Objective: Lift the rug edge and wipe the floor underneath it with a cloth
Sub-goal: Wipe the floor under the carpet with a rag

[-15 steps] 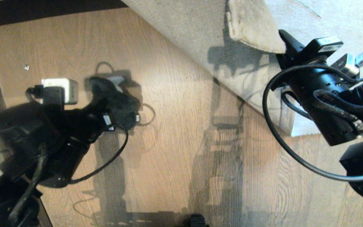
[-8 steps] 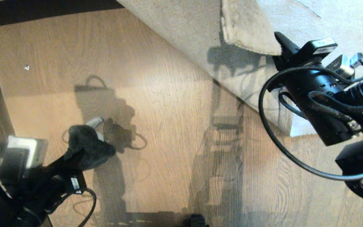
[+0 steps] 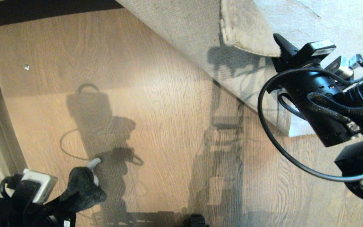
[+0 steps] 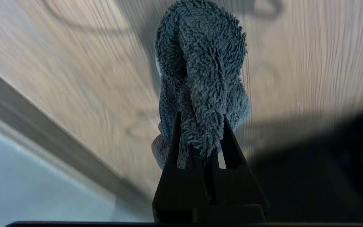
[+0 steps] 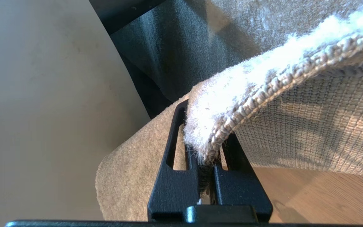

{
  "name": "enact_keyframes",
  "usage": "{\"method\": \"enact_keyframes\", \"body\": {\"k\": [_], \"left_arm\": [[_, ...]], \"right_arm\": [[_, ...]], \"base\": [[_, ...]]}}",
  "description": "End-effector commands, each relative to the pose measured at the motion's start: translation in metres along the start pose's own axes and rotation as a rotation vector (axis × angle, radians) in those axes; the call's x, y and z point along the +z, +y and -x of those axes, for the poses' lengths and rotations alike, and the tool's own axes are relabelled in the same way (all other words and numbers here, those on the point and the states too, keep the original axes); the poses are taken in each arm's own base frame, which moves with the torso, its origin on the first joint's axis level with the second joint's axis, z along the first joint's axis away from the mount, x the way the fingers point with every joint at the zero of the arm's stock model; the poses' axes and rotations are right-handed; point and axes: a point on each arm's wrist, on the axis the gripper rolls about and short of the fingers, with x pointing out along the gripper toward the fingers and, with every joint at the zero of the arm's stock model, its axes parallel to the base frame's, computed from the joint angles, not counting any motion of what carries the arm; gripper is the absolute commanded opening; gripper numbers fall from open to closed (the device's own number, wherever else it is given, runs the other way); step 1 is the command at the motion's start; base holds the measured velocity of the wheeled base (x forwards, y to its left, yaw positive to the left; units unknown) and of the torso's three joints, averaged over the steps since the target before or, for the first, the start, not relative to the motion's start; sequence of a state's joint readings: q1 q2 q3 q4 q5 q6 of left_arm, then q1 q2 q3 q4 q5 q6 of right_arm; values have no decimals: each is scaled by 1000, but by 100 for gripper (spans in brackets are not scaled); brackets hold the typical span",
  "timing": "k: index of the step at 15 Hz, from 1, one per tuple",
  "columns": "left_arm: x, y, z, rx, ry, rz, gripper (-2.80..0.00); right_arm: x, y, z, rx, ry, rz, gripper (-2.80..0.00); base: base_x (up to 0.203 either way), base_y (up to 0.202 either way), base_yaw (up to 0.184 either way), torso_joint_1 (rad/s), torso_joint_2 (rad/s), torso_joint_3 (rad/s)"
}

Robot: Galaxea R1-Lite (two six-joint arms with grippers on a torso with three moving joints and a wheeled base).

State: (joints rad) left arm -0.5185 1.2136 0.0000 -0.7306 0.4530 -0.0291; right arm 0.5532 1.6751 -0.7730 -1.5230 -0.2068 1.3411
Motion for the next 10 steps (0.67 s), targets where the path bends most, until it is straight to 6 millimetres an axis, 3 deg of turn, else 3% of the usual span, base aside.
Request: {"method": "enact_keyframes", "body": {"k": [1, 7, 10], "left_arm": [[-6, -2, 6, -49, 32, -4, -280], [-34, -1, 19, -204, 275, -20, -280], [-43, 9, 37, -245, 283, -8, -280]], "right_arm": [[0, 3, -1, 39, -10, -16, -280], [0, 1, 0, 31, -9, -8, -280], [0, 2, 1, 30, -10, -7, -280]], "base": [[0, 0, 0, 0, 0, 0], [0, 0, 0, 0, 0, 0], [0, 0, 0, 0, 0, 0]]}}
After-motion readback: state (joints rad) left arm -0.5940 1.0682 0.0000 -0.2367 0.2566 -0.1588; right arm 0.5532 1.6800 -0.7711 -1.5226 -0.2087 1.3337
